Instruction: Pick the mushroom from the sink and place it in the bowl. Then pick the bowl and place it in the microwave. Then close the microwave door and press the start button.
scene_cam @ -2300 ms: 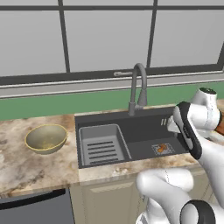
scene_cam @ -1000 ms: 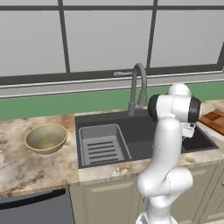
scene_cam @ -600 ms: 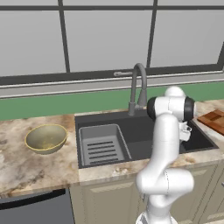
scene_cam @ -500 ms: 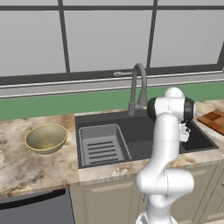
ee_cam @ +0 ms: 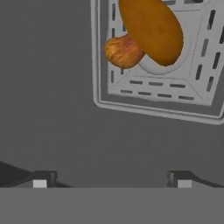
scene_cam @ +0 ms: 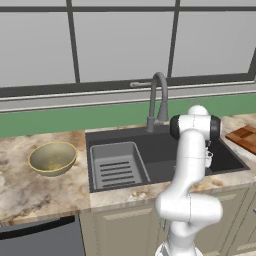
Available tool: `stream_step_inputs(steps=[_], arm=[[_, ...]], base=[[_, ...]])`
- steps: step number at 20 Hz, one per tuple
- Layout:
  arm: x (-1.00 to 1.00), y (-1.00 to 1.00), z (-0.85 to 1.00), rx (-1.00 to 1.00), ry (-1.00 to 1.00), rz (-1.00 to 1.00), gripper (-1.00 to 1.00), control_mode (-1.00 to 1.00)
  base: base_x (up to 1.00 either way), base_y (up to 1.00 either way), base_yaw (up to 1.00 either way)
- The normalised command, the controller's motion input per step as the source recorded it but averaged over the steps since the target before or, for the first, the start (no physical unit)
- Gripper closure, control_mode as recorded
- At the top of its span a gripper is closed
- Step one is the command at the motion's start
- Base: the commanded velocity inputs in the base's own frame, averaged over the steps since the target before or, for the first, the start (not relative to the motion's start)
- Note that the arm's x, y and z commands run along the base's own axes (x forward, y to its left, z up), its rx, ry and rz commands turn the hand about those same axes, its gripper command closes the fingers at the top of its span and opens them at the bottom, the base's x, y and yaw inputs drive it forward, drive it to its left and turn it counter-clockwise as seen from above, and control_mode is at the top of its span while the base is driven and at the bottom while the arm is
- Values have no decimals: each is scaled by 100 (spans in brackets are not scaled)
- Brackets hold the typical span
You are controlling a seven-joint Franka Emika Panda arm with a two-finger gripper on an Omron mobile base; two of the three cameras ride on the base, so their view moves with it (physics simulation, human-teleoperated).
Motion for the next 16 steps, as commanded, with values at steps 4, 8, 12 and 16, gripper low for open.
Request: stream_step_inputs(steps=[4,8,12,16], arm=[[21,2,-25,0,-4,11,-100,-100],[33,2,-13,0,-8,12,-100,-100],[36,1,-10,1,-11,12,-100,-100],[23,0,-19,3,-13,12,-100,-100]], base=[[0,0,0],[0,0,0],[0,0,0],[0,0,0]])
